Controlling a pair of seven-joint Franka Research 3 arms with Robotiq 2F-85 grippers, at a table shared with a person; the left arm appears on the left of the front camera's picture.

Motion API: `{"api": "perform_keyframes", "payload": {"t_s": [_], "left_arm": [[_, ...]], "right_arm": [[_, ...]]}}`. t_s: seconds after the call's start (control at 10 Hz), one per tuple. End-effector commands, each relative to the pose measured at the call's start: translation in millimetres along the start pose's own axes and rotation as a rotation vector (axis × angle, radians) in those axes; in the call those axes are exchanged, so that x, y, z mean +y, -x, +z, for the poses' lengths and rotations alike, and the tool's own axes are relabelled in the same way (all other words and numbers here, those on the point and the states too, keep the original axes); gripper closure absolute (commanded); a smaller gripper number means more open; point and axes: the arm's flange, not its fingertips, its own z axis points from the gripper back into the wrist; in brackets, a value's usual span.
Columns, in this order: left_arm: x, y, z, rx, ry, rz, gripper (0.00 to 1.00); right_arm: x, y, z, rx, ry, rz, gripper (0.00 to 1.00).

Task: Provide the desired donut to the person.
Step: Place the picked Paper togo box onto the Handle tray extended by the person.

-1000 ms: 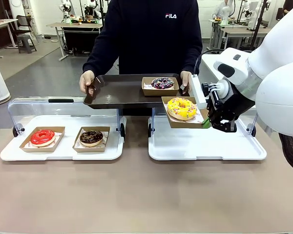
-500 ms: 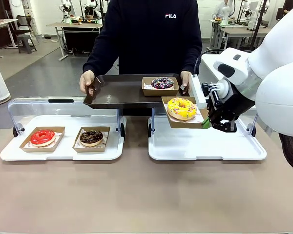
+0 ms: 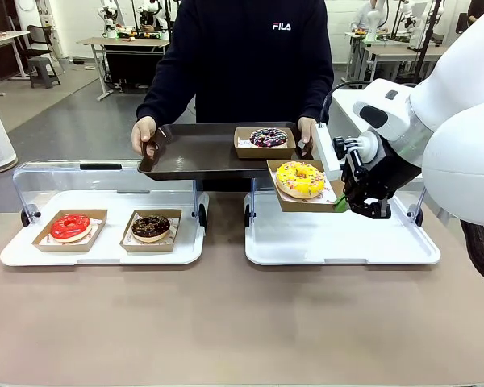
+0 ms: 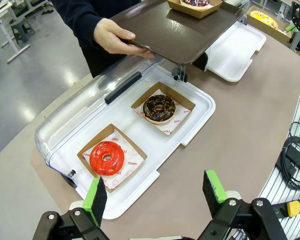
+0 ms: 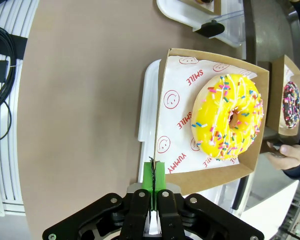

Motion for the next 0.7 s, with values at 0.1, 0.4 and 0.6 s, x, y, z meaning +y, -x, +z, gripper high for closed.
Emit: {"api": "perform_keyframes", "payload": {"t_s": [0.1,0.4,0.6], "left_arm": [[0.8,0.7,-0.1,-0.006,0.007,-0.004,0.0],[0.8,0.7,-0.1,-0.006,0.007,-0.004,0.0],[0.8,0.7,-0.1,-0.006,0.007,-0.004,0.0]], "right_arm": [[-0.3,-2.3,-2.8,0.01,0.004,-0.005,1.0],[-0.3,-2.3,-2.8,0.01,0.004,-0.005,1.0],[-0.3,-2.3,-2.8,0.01,0.004,-0.005,1.0]]}}
